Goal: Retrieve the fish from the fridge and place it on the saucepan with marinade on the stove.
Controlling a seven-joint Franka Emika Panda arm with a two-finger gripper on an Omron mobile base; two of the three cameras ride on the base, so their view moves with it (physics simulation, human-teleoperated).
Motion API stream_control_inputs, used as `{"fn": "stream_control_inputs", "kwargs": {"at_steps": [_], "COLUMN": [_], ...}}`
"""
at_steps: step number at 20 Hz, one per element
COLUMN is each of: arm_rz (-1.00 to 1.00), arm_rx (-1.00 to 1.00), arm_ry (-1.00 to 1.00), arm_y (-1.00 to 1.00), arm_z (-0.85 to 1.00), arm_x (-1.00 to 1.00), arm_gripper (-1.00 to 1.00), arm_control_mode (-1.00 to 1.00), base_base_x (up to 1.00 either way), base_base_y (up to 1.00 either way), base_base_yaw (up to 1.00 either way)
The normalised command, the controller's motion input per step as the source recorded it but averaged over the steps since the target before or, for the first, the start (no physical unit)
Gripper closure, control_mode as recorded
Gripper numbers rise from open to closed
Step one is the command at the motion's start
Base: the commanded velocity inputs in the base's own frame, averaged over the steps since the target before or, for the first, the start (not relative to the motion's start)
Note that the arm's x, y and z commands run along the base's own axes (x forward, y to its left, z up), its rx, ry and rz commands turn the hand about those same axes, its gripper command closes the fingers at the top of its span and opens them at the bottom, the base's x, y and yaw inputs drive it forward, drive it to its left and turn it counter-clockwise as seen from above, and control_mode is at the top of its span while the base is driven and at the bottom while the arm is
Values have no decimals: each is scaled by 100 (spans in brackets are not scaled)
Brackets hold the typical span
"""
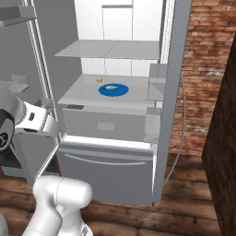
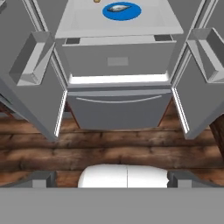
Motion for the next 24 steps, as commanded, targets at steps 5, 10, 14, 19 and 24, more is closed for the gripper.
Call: {"fn": "stream_control_inputs", "kwargs": {"at_steps": [5, 10, 14, 19, 24], "arm_rz": [0, 0, 0, 0, 0], "arm_rx": [0, 0, 0, 0, 0], "arm_ry": [0, 0, 0, 0, 0], "arm_y": [0, 0, 0, 0, 0], "arm_z": [0, 0, 0, 0, 0], "arm_x": [0, 0, 0, 0, 0], "arm_gripper": [-100, -100, -100, -100, -100], "arm_control_mode": [100, 100, 100, 100, 100], "base_base_x": [35, 42, 62, 62, 62], "base_base_y": [36, 6, -8, -8, 0], "base_base_yaw": [-1, 0, -1, 0, 0]}}
